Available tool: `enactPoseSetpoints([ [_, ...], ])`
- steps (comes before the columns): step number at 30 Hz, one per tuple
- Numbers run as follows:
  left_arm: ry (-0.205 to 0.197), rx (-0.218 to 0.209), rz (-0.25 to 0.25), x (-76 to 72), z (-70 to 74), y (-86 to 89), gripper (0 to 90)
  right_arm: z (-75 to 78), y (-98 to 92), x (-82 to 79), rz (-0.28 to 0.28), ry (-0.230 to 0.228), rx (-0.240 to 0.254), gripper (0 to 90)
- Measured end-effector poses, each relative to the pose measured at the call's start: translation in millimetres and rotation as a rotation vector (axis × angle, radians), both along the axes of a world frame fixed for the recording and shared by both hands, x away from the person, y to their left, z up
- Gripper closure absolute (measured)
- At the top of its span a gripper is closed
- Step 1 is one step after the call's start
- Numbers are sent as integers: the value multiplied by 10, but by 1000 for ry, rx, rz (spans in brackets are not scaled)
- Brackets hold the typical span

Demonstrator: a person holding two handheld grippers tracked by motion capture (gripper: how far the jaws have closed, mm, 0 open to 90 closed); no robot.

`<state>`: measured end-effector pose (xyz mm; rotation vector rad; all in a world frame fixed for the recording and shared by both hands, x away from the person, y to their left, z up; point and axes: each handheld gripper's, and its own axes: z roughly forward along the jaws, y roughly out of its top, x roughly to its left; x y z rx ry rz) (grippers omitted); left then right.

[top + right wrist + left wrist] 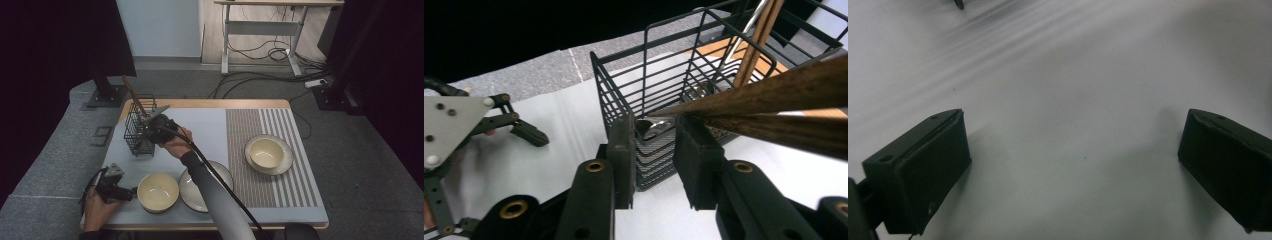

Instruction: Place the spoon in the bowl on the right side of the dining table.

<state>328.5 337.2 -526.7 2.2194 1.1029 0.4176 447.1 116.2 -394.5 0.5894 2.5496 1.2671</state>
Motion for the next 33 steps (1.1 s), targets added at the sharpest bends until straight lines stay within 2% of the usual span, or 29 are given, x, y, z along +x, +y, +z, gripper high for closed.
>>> enactPoseSetpoints([
  [6, -1, 0, 0, -1, -1, -1, 0, -7, 35, -2, 0, 3, 2, 801],
  [33, -2, -1, 2, -2, -2, -3, 0, 149, -79, -60, -6, -12, 14, 825],
])
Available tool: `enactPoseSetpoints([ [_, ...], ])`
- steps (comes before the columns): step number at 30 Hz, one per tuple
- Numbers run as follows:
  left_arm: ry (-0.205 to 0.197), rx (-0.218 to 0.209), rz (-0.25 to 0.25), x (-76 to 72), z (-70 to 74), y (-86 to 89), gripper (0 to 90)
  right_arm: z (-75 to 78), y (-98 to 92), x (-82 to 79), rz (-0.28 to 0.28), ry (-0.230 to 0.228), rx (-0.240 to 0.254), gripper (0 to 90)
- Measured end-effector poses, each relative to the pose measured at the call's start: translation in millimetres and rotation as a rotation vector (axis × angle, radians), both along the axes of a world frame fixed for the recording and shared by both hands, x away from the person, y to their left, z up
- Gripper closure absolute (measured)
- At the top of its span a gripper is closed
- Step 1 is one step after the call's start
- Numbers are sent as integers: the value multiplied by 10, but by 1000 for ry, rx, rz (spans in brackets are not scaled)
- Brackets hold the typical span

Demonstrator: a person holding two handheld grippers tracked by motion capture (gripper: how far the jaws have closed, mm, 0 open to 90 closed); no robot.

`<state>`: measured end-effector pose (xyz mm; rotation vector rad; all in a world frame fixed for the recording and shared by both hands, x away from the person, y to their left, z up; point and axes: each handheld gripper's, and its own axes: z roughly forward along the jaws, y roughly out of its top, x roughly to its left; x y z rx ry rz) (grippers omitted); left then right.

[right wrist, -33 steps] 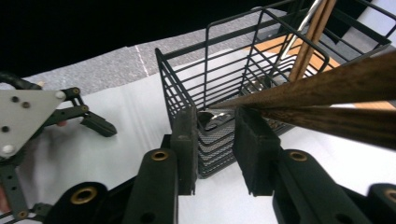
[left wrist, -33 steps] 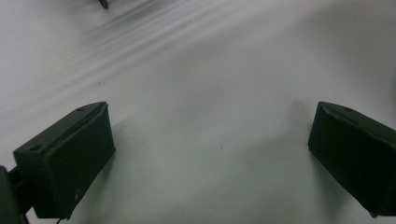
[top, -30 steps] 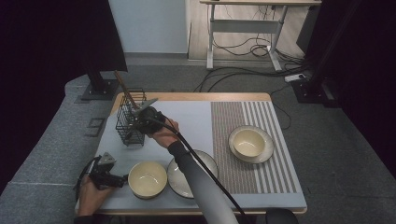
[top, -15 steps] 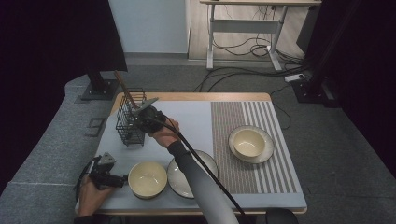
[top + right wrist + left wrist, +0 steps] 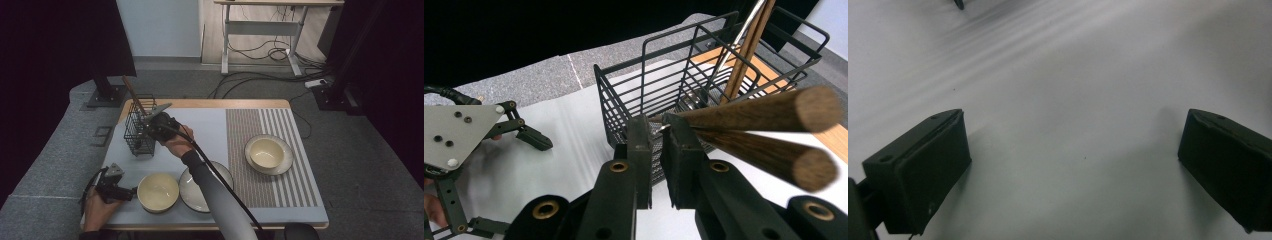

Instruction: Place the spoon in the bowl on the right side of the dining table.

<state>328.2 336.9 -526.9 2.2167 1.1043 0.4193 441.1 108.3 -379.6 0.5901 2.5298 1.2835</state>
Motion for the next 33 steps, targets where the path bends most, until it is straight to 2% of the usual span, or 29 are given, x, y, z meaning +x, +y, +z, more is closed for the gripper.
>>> enactPoseSetpoints([
  [12, 0, 0, -1, 0, 0, 0, 0, 117, -95, -43, -2, -1, 17, 828],
  [25, -1, 0, -1, 0, 0, 0, 0, 289, -194, -104, -7, -25, 3, 828],
  [33, -1, -1, 0, 0, -1, 0, 0, 413, -264, -127, -12, -38, 16, 830],
])
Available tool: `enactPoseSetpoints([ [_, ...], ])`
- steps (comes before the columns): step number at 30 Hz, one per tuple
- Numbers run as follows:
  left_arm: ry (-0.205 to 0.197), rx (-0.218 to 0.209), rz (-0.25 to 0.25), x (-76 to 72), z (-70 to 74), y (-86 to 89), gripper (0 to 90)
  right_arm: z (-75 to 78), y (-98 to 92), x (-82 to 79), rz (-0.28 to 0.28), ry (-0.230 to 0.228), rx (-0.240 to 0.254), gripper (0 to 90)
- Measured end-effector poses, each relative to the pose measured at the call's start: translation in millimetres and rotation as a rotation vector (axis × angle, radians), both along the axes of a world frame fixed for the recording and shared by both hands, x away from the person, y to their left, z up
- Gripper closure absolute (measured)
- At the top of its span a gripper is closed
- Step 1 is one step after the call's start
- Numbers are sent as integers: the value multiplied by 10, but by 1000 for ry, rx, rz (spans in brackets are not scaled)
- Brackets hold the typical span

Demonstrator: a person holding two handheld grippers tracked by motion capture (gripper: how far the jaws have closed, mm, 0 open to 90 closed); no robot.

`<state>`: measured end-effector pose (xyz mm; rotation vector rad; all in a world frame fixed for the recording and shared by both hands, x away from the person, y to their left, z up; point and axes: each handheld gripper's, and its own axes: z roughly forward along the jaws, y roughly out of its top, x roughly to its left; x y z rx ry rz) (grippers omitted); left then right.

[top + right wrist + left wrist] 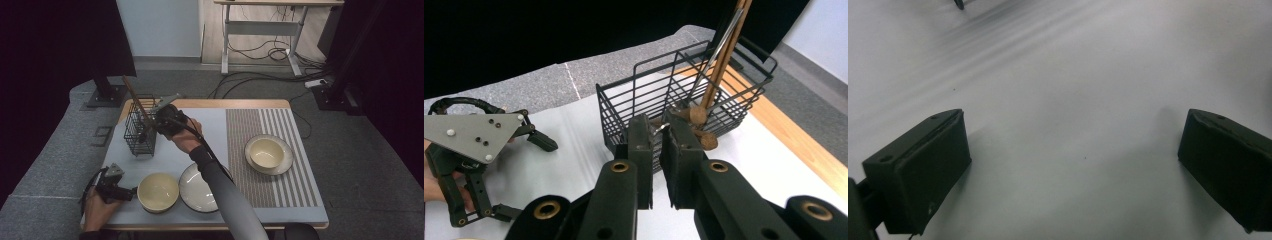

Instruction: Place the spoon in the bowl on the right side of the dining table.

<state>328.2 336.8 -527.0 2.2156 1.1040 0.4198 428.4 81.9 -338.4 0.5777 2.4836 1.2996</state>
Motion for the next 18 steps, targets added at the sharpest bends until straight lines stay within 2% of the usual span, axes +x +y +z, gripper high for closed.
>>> enactPoseSetpoints([
  [16, 0, 1, -1, 0, 1, 1, 0, 200, -152, -52, -2, -13, 9, 832],
  [18, 1, 1, -1, 1, 1, 1, 0, 225, -174, -64, -1, -17, 14, 871],
])
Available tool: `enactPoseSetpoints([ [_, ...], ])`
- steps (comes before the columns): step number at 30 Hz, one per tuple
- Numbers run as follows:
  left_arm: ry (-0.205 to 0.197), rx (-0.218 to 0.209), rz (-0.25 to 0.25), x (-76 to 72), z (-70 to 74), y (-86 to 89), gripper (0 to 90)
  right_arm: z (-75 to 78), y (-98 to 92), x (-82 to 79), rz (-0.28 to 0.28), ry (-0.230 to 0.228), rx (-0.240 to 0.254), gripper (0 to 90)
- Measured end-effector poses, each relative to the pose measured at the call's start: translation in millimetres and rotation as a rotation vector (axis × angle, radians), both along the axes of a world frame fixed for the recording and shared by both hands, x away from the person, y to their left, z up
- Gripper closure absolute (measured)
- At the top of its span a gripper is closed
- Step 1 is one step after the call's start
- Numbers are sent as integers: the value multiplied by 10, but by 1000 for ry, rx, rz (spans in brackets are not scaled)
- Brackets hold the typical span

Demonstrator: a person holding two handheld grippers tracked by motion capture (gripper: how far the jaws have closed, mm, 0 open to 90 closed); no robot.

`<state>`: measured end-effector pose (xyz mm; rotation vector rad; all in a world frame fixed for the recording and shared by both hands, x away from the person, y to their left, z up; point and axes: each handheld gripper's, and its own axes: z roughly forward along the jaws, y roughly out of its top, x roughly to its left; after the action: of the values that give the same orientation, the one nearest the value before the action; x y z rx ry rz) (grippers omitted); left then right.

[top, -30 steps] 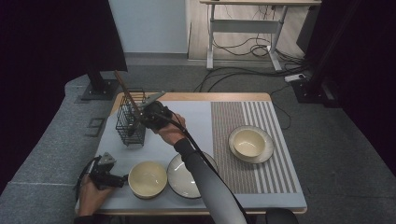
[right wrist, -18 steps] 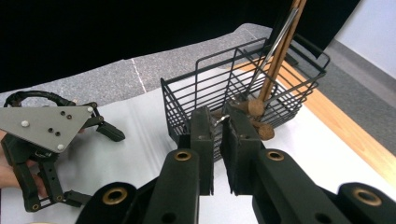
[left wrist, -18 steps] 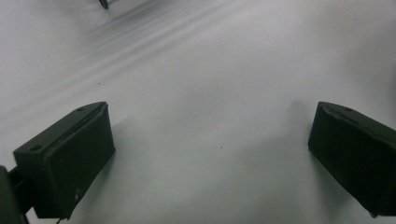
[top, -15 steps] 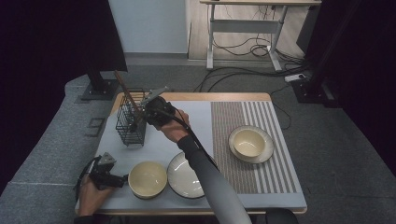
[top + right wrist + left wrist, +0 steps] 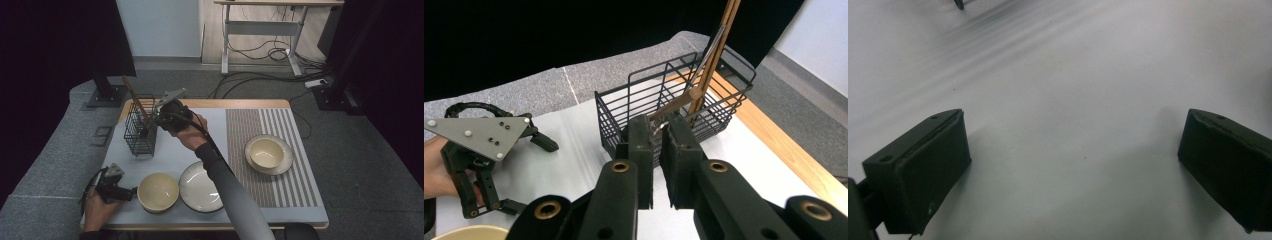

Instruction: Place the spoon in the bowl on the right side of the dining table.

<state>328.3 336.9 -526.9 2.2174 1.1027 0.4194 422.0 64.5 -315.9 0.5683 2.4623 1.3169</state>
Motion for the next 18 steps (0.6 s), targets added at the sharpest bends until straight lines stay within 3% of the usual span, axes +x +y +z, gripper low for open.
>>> enactPoseSetpoints([
  [2, 0, 0, 0, 0, 0, 0, 0, 30, -32, -5, 17, 19, 29, 882],
  [6, 0, 1, 0, -1, 0, 0, 0, 60, -33, -53, 14, -18, -21, 890],
  [18, 0, 0, 0, -1, 0, 0, 0, 121, -88, -92, 7, -33, -10, 892],
])
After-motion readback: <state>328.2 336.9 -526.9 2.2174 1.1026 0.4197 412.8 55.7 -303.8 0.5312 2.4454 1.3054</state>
